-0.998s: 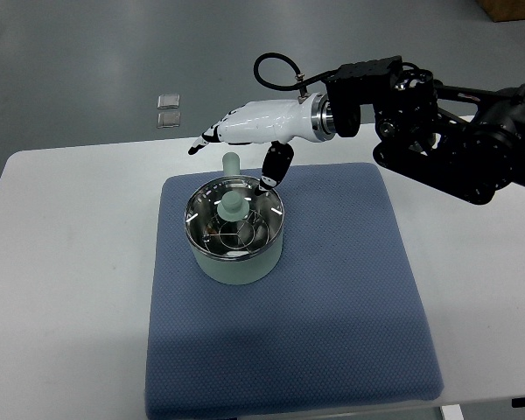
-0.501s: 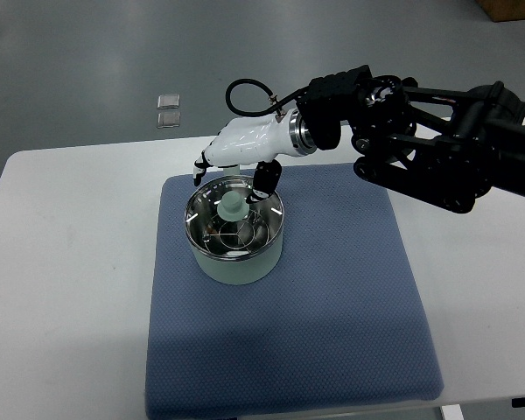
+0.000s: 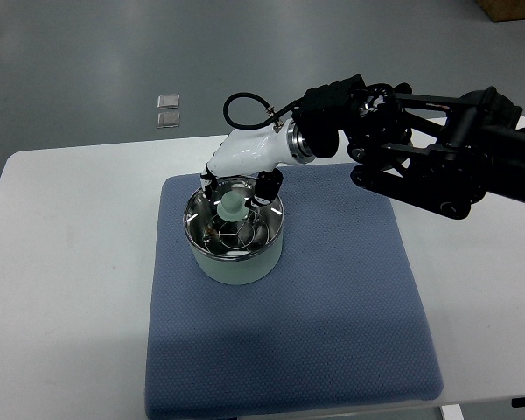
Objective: Open lid and place right of pot
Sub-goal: 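Lower the right hand and close its fingers around the green lid knob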
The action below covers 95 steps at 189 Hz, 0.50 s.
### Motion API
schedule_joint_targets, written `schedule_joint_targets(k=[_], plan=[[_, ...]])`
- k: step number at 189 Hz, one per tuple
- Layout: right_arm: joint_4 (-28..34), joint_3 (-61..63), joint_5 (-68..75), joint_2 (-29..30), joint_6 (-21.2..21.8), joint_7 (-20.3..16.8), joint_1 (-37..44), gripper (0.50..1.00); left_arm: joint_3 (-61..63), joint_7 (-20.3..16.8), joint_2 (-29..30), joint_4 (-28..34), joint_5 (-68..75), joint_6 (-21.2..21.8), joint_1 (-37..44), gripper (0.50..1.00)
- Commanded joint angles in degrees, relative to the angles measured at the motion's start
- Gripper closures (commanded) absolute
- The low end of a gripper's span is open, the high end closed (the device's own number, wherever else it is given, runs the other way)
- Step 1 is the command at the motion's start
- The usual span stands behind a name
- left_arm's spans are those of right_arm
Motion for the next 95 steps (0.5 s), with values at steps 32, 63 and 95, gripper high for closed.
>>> schedule_joint_targets(k=[32, 63, 95], plan=[[-0.3, 0.0, -1.3, 0.3, 0.0, -0.1, -0.1, 0.814, 0.0, 0.0, 0.0, 0.0, 0.0, 0.0, 0.0, 0.5], [-0.4, 0.0, -1.3, 0.3, 0.2, -0.2, -0.1, 0.82, 0.0, -0.1, 0.0, 0.0, 0.0, 0.0, 0.0, 0.5], [-0.4, 0.0, -1.3, 0.5, 0.3, -0.2, -0.1, 0.82, 0.0, -0.1, 0.0, 0.0, 0.0, 0.0, 0.0, 0.5]])
